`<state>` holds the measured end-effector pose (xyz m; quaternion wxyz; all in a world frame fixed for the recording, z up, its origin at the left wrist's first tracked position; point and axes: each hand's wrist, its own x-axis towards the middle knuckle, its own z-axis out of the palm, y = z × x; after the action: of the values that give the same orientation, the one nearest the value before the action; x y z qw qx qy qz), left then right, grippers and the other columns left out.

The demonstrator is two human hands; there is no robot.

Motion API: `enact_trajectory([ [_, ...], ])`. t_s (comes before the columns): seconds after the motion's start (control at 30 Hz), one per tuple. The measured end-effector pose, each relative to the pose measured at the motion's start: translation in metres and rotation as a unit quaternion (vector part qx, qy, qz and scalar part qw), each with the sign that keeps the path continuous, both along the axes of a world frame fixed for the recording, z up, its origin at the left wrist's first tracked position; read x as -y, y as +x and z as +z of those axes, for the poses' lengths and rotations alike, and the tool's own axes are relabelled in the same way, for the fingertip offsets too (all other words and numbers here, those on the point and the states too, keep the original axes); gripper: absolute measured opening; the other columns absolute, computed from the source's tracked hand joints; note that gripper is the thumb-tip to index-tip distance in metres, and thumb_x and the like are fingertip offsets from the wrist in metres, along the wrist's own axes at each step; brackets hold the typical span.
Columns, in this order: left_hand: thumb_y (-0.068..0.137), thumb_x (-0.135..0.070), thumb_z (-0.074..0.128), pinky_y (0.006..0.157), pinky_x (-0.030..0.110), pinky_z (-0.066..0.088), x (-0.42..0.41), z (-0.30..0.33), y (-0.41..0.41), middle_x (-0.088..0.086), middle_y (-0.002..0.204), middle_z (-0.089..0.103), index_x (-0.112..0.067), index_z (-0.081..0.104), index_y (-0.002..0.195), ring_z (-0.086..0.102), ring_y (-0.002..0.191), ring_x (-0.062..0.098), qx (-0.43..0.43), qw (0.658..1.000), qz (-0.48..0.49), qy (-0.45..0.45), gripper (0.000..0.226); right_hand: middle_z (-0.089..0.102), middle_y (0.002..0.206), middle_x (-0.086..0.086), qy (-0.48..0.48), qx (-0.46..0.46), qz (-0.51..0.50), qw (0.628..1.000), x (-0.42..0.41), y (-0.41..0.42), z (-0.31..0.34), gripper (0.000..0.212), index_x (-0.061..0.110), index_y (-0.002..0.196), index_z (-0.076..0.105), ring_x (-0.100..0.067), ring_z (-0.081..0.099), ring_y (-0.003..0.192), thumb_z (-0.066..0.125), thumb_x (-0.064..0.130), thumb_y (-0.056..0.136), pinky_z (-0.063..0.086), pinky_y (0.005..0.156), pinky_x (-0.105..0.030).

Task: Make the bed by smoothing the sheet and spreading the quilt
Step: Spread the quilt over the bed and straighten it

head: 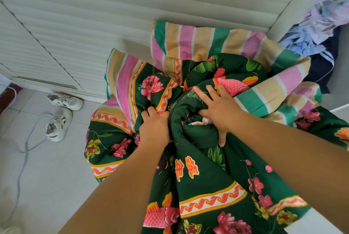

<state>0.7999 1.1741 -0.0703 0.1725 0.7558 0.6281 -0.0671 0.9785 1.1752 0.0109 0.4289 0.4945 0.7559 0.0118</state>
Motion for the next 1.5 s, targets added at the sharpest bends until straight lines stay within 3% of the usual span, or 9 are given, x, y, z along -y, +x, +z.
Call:
enact_trajectory([
  [0.1, 0.079, -0.030, 0.070, 0.073, 0.037, 0.050, 0.005, -0.002, 0.003, 0.015, 0.127, 0.029, -0.022, 0.044, 0.122, 0.032, 0.120, 0.036, -0.001, 1.000, 0.012, 0.009, 0.050, 0.003, 0.156, -0.017, -0.003, -0.014, -0.006, 1.000, 0.005, -0.005, 0.001, 0.109, 0.037, 0.139, 0.040, -0.038, 0.018, 0.137, 0.078, 0.072, 0.043, 0.017, 0.111, -0.050],
  [0.2, 0.085, -0.025, 0.063, 0.069, 0.036, 0.048, 0.016, -0.005, 0.001, 0.016, 0.124, 0.029, -0.021, 0.043, 0.119, 0.032, 0.116, 0.036, 0.003, 0.999, 0.030, 0.021, 0.040, 0.035, 0.133, -0.008, 0.017, -0.050, 0.025, 0.998, 0.021, -0.001, 0.003, 0.096, 0.032, 0.129, 0.049, -0.029, 0.032, 0.122, 0.074, 0.075, 0.047, 0.028, 0.098, -0.040],
  [0.37, 0.087, -0.024, 0.057, 0.060, 0.034, 0.044, 0.037, -0.017, -0.005, 0.015, 0.121, 0.030, -0.024, 0.042, 0.117, 0.033, 0.114, 0.035, -0.003, 0.997, 0.057, 0.042, 0.033, 0.014, 0.153, -0.017, 0.021, -0.013, 0.048, 0.999, 0.037, -0.007, -0.007, 0.104, 0.032, 0.138, 0.043, -0.042, 0.007, 0.141, 0.074, 0.074, 0.048, 0.004, 0.112, -0.060],
  [0.43, 0.087, -0.025, 0.057, 0.069, 0.040, 0.051, 0.040, -0.022, -0.004, 0.015, 0.126, 0.026, -0.027, 0.040, 0.121, 0.029, 0.118, 0.035, 0.005, 0.996, 0.072, 0.043, 0.038, -0.010, 0.158, -0.019, 0.001, 0.002, 0.014, 1.000, 0.028, -0.010, -0.009, 0.109, 0.036, 0.141, 0.038, -0.049, -0.011, 0.142, 0.078, 0.071, 0.046, -0.009, 0.109, -0.068],
  [0.5, 0.088, -0.025, 0.056, 0.079, 0.044, 0.053, 0.037, -0.027, -0.001, 0.015, 0.131, 0.023, -0.027, 0.040, 0.123, 0.026, 0.122, 0.035, 0.011, 0.996, 0.075, 0.040, 0.038, -0.020, 0.156, -0.019, -0.025, -0.002, -0.017, 1.000, 0.019, -0.009, -0.013, 0.111, 0.038, 0.142, 0.035, -0.050, -0.007, 0.142, 0.080, 0.068, 0.045, -0.005, 0.111, -0.068],
  [0.73, 0.087, -0.030, 0.057, 0.080, 0.040, 0.046, 0.023, -0.024, -0.005, 0.014, 0.122, 0.033, -0.020, 0.053, 0.114, 0.039, 0.111, 0.035, 0.052, 0.996, 0.071, 0.014, 0.029, 0.039, 0.131, -0.008, -0.005, -0.072, -0.011, 0.997, 0.024, -0.004, -0.018, 0.093, 0.032, 0.131, 0.047, -0.030, 0.038, 0.122, 0.076, 0.069, 0.051, 0.025, 0.104, -0.045],
  [1.0, 0.076, -0.042, 0.069, 0.074, 0.042, 0.050, 0.069, 0.014, -0.016, 0.013, 0.106, 0.040, -0.019, 0.060, 0.098, 0.048, 0.100, 0.037, 0.143, 0.979, 0.144, 0.023, 0.033, 0.048, 0.119, -0.002, 0.064, -0.190, 0.015, 0.980, 0.081, 0.015, 0.000, 0.076, 0.033, 0.114, 0.061, -0.025, 0.043, 0.111, 0.066, 0.075, 0.050, 0.030, 0.096, -0.039],
  [1.17, 0.067, -0.041, 0.076, 0.072, 0.038, 0.049, 0.115, 0.052, -0.022, 0.005, 0.093, 0.036, -0.022, 0.064, 0.093, 0.048, 0.091, 0.031, 0.202, 0.961, 0.177, 0.071, 0.034, 0.060, 0.086, -0.002, 0.163, -0.237, 0.042, 0.957, 0.122, 0.028, 0.013, 0.061, 0.030, 0.073, 0.072, -0.026, 0.059, 0.082, 0.049, 0.079, 0.043, 0.039, 0.079, -0.038],
  [1.5, 0.062, -0.028, 0.081, 0.063, 0.032, 0.043, 0.181, 0.119, -0.023, 0.005, 0.091, 0.038, -0.021, 0.061, 0.080, 0.050, 0.084, 0.027, 0.249, 0.929, 0.221, 0.163, 0.027, 0.057, 0.083, 0.001, 0.226, -0.295, 0.073, 0.926, 0.179, 0.029, 0.068, 0.049, 0.031, 0.067, 0.071, -0.022, 0.057, 0.078, 0.053, 0.075, 0.052, 0.026, 0.072, -0.034],
])
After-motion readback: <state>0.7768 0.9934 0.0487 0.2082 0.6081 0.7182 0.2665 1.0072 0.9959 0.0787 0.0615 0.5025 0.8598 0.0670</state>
